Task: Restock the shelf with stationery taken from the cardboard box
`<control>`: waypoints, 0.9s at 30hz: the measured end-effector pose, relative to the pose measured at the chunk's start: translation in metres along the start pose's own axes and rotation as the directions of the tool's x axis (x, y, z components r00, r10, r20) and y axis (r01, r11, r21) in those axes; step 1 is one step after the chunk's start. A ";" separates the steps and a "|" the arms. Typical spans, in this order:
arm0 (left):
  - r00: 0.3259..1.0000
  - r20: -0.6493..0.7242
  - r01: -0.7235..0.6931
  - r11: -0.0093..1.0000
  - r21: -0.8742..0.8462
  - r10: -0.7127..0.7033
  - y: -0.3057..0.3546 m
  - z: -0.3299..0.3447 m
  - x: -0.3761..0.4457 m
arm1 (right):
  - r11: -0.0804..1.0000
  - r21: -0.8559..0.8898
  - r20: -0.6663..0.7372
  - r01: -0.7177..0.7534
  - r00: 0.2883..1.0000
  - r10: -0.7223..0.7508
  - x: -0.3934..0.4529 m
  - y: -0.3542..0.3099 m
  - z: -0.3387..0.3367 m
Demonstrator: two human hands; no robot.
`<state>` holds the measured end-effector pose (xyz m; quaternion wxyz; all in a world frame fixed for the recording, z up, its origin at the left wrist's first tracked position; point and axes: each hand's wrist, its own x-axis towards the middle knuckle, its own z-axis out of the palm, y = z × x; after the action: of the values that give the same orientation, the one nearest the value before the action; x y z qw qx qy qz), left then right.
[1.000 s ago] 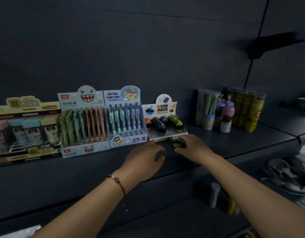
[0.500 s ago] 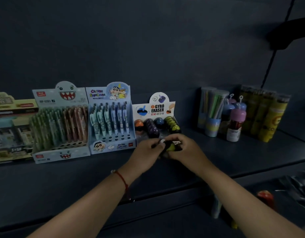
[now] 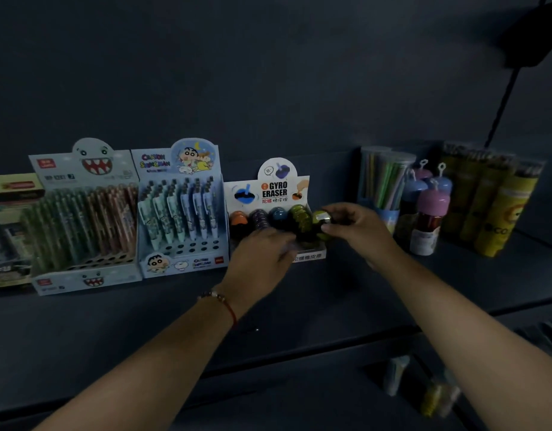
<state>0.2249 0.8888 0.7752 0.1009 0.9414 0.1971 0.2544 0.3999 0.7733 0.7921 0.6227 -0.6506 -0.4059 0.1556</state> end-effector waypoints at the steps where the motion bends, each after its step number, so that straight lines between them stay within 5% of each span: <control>1: 0.999 0.027 -0.025 0.997 0.077 0.023 -0.002 0.004 -0.005 | 1.000 -0.003 -0.008 -0.012 1.000 0.012 0.003 0.004 0.000; 15: 0.997 0.058 -0.056 0.985 0.165 0.047 -0.009 0.015 -0.015 | 0.826 -0.534 0.127 0.183 0.983 -0.136 0.006 0.023 0.008; 22: 0.995 0.091 -0.068 0.978 0.198 0.051 -0.006 0.013 -0.013 | 0.738 -0.650 0.127 0.182 0.983 -0.131 0.002 0.017 0.010; 27: 0.971 0.233 -0.088 0.978 0.188 0.043 0.002 -0.007 -0.019 | 0.693 -0.709 0.092 0.131 0.991 -0.094 -0.010 0.007 0.017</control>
<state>0.2064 0.8798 0.7729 0.0207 0.9757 0.1770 0.1271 0.3843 0.7780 0.7793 0.3207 -0.8108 -0.4883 -0.0362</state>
